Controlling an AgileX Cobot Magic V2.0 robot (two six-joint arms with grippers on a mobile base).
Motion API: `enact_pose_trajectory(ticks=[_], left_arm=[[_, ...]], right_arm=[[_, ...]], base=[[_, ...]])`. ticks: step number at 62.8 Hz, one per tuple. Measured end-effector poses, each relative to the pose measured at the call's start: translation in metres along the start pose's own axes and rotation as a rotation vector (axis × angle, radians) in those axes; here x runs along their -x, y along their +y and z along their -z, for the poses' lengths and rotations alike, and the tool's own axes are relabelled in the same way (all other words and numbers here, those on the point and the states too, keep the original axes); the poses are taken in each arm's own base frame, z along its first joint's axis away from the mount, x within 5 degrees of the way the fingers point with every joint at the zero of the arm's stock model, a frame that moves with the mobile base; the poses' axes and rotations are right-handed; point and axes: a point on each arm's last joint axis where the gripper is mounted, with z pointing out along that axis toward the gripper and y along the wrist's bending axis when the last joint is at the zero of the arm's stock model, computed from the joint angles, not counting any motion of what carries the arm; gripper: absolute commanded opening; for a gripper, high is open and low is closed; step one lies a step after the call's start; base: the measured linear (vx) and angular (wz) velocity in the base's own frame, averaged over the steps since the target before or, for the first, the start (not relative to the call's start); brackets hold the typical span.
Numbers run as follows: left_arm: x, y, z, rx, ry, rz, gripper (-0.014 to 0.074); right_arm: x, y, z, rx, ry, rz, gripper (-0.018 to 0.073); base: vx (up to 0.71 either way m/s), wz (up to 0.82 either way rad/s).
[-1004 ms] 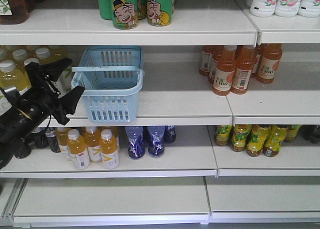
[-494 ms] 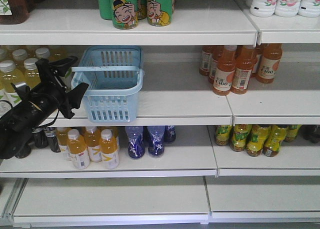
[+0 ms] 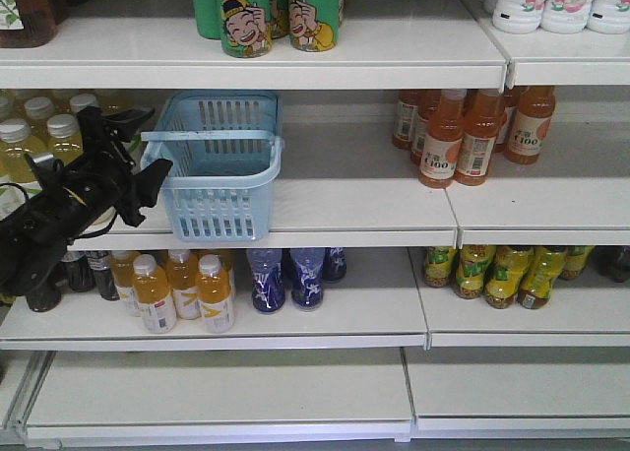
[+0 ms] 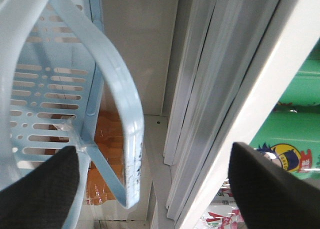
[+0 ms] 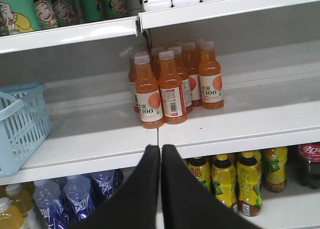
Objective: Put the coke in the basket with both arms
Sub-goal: 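Reach the left gripper to the basket handle and close on it, then lift the basket by its handle off the shelf with the left gripper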
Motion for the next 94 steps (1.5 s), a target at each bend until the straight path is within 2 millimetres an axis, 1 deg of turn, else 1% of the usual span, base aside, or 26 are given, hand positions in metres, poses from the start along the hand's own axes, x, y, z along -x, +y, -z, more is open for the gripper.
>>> enact_pose_trajectory(ticks=[10, 29, 47, 54, 63, 72, 75, 85, 94], left_arm=[[0.002, -0.007, -0.007, -0.028, 0.004, -0.006, 0.0586], [0.008, 0.004, -0.017, -0.001, -0.007, 0.038, 0.0586], [0.013, 0.0, -0.028, -0.017, -0.011, 0.028, 0.0585], [0.013, -0.002, -0.029, -0.021, -0.013, 0.028, 0.0559], [0.013, -0.002, -0.029, -0.019, -0.016, 0.03, 0.0465], [0.014, -0.002, -0.029, -0.016, -0.019, 0.032, 0.029], [0.014, -0.001, -0.029, -0.015, -0.02, 0.032, 0.0206], [0.014, -0.001, -0.029, -0.012, -0.021, 0.032, -0.0009], [0.014, -0.002, -0.029, -0.017, -0.018, 0.032, -0.0009]], right_arm=[[0.0, 0.0, 0.0, 0.0, 0.0, 0.0, -0.0004], [0.0, 0.0, 0.0, 0.0, 0.0, 0.0, -0.0004], [0.0, 0.0, 0.0, 0.0, 0.0, 0.0, -0.0004], [0.0, 0.0, 0.0, 0.0, 0.0, 0.0, -0.0004], [0.0, 0.0, 0.0, 0.0, 0.0, 0.0, -0.0004], [0.0, 0.0, 0.0, 0.0, 0.0, 0.0, -0.0004], [0.0, 0.0, 0.0, 0.0, 0.0, 0.0, -0.0004], [0.0, 0.0, 0.0, 0.0, 0.0, 0.0, -0.0004], [0.0, 0.0, 0.0, 0.0, 0.0, 0.0, -0.0004]], base=[[0.0, 0.0], [0.0, 0.0], [0.0, 0.0], [0.0, 0.0], [0.0, 0.0], [0.0, 0.0], [0.0, 0.0], [0.0, 0.0], [0.0, 0.0]])
